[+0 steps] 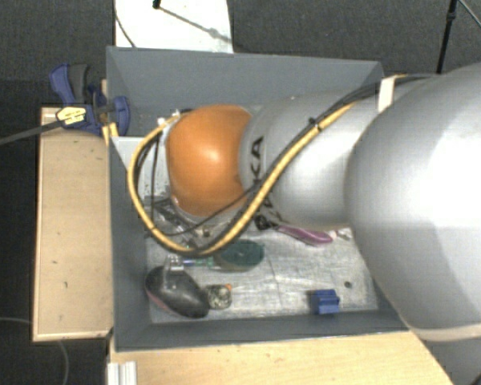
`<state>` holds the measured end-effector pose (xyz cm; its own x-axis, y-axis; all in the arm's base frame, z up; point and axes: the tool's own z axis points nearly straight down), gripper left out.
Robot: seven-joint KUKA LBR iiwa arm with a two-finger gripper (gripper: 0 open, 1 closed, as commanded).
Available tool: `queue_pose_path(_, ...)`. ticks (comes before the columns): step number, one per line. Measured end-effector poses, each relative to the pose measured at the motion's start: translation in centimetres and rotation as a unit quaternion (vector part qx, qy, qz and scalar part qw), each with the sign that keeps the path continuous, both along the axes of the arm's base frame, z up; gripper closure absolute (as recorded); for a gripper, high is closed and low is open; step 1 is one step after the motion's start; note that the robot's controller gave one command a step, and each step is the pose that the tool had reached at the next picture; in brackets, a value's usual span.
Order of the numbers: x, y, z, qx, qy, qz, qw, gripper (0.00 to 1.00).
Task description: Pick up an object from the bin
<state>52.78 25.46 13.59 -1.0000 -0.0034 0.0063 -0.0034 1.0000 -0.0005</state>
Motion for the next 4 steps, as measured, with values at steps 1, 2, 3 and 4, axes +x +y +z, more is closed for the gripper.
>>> queue_pose_path(1, -4.5, -2.1, -6.7, 0.001, -0.0037, -0.016, 0.9999, 0.00)
queue_pose_path(2, -3.3, -4.2, -3.5, 0.001, -0.0054, -0.112, 0.9937, 0.00)
queue_pose_path(3, 1.7, -8.0, -3.0, 0.000, -0.0044, -0.250, 0.9682, 0.00)
queue_pose_path(4, 3.6, -12.8, -5.4, 0.009, -0.0054, -0.264, 0.9644, 0.00)
